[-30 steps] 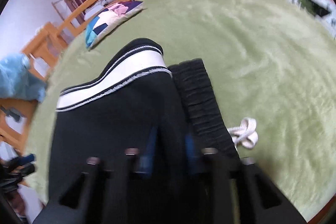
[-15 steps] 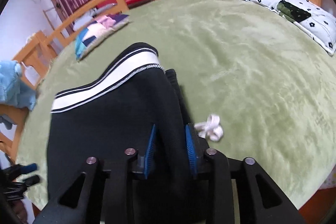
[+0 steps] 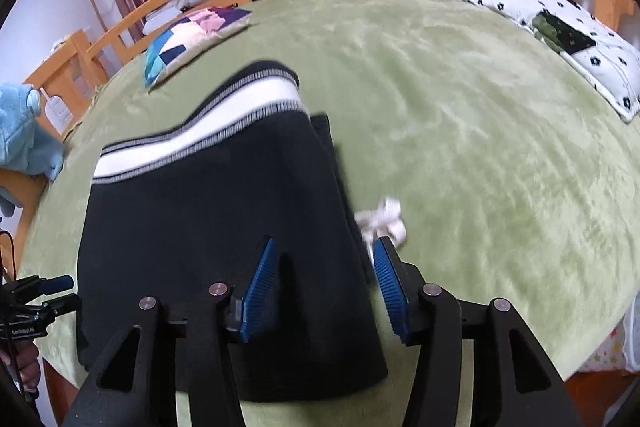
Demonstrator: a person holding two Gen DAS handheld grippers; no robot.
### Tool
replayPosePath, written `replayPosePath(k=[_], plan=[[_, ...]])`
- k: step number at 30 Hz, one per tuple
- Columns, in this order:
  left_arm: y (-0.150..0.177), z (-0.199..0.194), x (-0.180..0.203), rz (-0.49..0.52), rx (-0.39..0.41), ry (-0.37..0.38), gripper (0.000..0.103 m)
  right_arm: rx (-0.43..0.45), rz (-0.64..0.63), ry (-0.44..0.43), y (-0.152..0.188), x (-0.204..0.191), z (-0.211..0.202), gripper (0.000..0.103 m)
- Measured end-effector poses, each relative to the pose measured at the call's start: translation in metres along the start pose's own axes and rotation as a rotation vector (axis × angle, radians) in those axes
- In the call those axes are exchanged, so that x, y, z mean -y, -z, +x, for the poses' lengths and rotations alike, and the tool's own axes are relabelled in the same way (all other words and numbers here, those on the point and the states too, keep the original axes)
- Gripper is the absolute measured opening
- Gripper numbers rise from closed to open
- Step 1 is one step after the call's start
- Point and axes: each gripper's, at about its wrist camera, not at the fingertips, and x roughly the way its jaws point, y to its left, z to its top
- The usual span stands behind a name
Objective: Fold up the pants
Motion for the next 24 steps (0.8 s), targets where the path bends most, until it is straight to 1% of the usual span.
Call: replayPosePath(k=[2, 5, 8, 10, 12, 14, 18, 19, 20, 21, 22, 23, 24], plan=[[-0.010, 0.004, -0.002, -0.007, 0.005, -0.004, 0.057, -0.009, -0.005, -0.017, -0.006, -0.003, 0.009, 0.058], [-0.020, 0.013, -0.006, -0.013, 0.006, -0.001, 0.057, -0.063, -0.011, -0.021, -0.012, -0.006, 0.033, 0.059], [-0.027, 0.025, -0.007, -0.021, -0.001, 0.008, 0.058, -0.066, -0.001, -0.043, -0.014, -0.003, 0.047, 0.072], [-0.031, 0.035, -0.005, -0.029, -0.007, 0.022, 0.060, -0.079, 0.009, -0.066, -0.017, 0.000, 0.056, 0.077], [-0.033, 0.042, -0.006, -0.031, -0.009, 0.032, 0.062, -0.096, 0.032, -0.098, -0.019, 0.004, 0.065, 0.077], [-0.035, 0.049, -0.006, -0.033, -0.010, 0.036, 0.069, -0.114, 0.055, -0.135, -0.020, 0.005, 0.072, 0.077], [-0.039, 0.060, -0.010, -0.075, -0.009, 0.088, 0.070, -0.147, 0.096, -0.204, -0.020, 0.008, 0.085, 0.078], [-0.039, 0.062, -0.011, -0.088, -0.007, 0.103, 0.070, -0.146, 0.096, -0.207, -0.019, 0.007, 0.086, 0.078], [-0.039, 0.063, -0.013, -0.102, -0.003, 0.122, 0.064, -0.145, 0.092, -0.209, -0.019, 0.007, 0.086, 0.075], [-0.039, 0.062, -0.013, -0.104, 0.002, 0.136, 0.056, -0.141, 0.088, -0.206, -0.019, 0.006, 0.084, 0.072], [-0.039, 0.060, -0.013, -0.100, 0.012, 0.145, 0.038, -0.141, 0.093, -0.225, -0.019, 0.006, 0.083, 0.064], [-0.039, 0.056, -0.012, -0.090, 0.029, 0.152, 0.023, -0.135, 0.103, -0.224, -0.019, 0.005, 0.080, 0.058], [-0.040, 0.050, -0.011, -0.073, 0.048, 0.158, 0.017, -0.125, 0.105, -0.210, -0.019, 0.004, 0.076, 0.051]])
